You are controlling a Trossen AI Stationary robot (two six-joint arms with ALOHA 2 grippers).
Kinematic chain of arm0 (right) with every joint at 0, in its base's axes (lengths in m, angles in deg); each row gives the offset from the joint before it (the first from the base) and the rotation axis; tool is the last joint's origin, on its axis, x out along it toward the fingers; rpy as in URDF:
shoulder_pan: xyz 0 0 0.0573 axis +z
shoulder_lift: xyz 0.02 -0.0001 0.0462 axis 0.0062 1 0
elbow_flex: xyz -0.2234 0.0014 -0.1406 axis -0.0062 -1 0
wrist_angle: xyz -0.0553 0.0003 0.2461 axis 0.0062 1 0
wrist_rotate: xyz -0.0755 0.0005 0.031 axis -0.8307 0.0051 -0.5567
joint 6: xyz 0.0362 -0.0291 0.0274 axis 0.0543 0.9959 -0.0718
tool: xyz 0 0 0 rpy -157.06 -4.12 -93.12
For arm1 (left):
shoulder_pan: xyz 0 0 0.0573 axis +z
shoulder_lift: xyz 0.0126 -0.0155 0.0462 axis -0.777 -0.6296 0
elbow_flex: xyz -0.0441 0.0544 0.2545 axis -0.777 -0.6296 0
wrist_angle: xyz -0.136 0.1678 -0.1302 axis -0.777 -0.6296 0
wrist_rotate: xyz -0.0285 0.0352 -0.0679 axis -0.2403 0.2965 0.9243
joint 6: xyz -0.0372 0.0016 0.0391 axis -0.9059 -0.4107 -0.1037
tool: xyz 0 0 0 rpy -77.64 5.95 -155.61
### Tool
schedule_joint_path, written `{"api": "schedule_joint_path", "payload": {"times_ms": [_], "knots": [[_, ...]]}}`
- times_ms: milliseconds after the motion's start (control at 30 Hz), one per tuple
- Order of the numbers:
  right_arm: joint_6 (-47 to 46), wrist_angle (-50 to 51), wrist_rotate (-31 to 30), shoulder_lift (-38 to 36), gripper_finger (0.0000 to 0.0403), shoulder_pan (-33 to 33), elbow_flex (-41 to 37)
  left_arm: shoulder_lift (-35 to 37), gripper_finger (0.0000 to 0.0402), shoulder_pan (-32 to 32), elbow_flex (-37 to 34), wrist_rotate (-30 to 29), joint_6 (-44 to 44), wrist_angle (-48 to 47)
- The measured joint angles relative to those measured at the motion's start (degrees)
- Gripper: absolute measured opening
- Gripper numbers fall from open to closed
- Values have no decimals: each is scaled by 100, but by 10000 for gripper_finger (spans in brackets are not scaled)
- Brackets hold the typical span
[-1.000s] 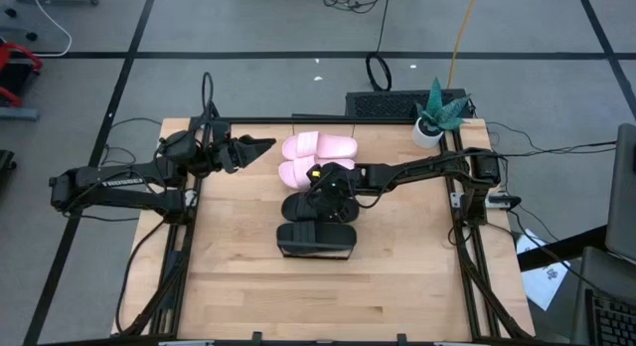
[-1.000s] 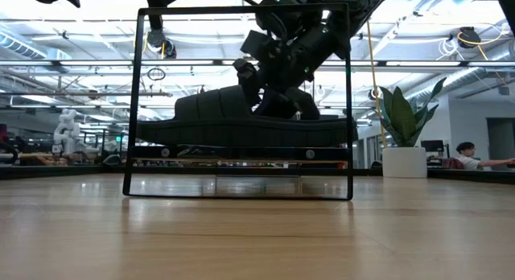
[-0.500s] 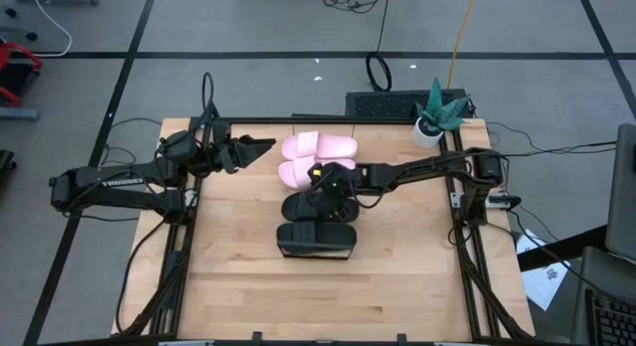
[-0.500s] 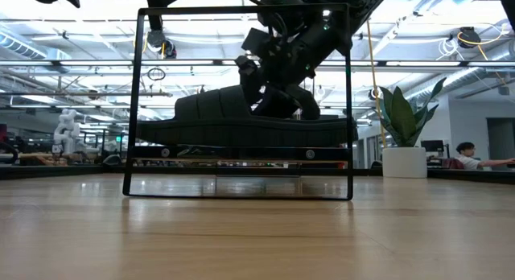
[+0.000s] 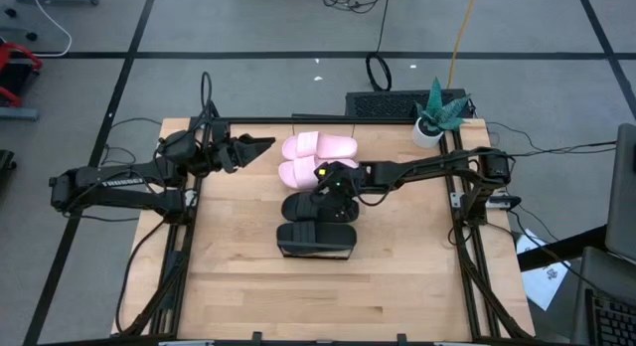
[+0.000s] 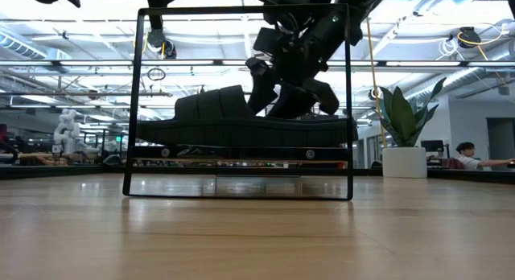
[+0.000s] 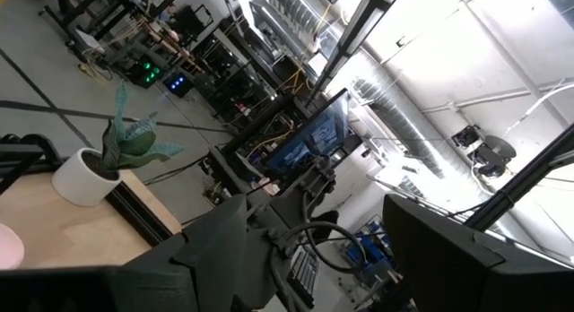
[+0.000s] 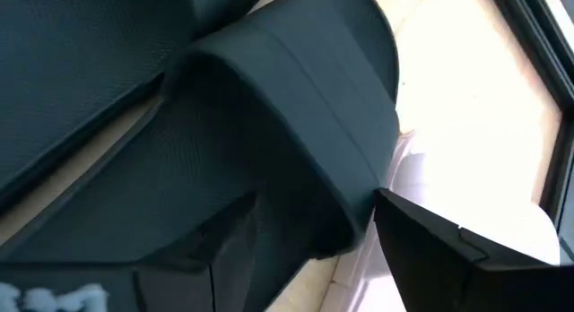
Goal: Pick and place slides into the shelf
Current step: Return to Home Position
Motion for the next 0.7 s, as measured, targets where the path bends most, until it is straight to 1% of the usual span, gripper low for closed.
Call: {"api": "schedule_joint_path", "payload": {"times_ms": [333, 600, 700], "knots": [[-361, 238, -21, -269, 212, 96, 6, 0, 257, 2, 0, -44, 37, 42], [-892, 782, -47, -710, 212, 179, 3, 0, 257, 11, 0, -34, 37, -9], [-1407, 1196, -330, -947, 212, 217, 3, 0, 257, 11, 0, 33, 33, -13]]}}
